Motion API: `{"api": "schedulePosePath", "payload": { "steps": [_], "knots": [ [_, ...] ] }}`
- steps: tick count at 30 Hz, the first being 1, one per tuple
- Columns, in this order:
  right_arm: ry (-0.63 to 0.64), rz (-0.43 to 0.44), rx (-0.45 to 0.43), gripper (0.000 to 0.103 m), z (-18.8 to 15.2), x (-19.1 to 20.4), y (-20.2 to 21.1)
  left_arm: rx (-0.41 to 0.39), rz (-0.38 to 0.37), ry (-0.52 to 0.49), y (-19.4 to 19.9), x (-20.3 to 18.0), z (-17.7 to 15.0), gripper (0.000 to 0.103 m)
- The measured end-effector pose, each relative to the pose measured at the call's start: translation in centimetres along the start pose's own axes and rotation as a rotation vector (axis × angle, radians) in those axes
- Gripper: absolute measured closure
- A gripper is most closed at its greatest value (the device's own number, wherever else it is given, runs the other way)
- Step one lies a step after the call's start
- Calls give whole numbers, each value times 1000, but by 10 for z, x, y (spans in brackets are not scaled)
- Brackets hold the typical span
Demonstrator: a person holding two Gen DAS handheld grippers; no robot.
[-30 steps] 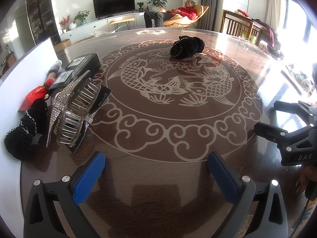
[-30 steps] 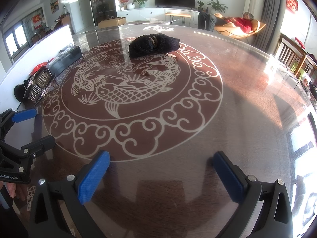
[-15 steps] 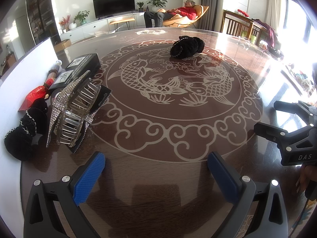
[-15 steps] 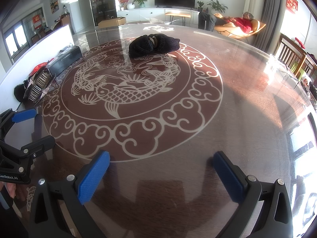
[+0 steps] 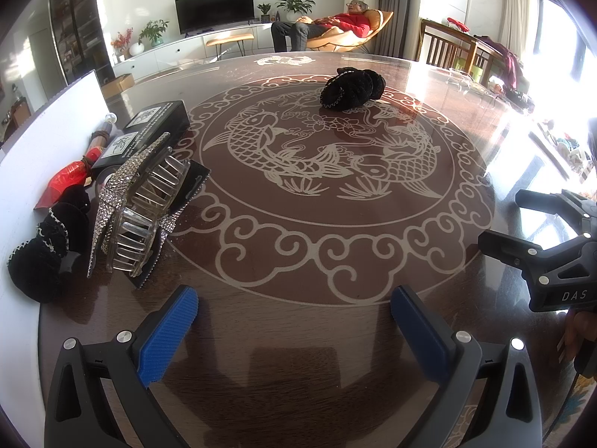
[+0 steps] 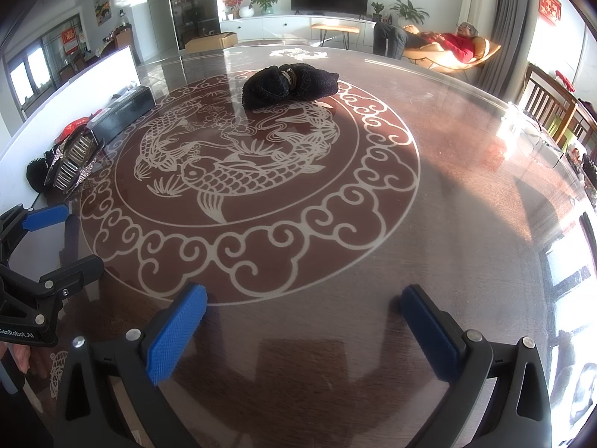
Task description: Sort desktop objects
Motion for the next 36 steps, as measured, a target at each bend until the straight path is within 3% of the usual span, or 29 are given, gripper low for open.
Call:
{"api": "schedulePosePath", "payload": {
  "steps": [36],
  "knots": [
    [-9, -5, 0, 0, 0, -1, 0, 0, -1, 1, 1, 0, 0, 0]
  ]
}}
Point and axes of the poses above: each gripper's, at about its wrist camera, not at the fingertips, and y roughly against the way its jaws point, x to its left, z to its top, the point moved 10 cm from there along -y, roughly the way its jaws point, and after that the axes turned 14 degrees about -z, right-handed, at the moved point
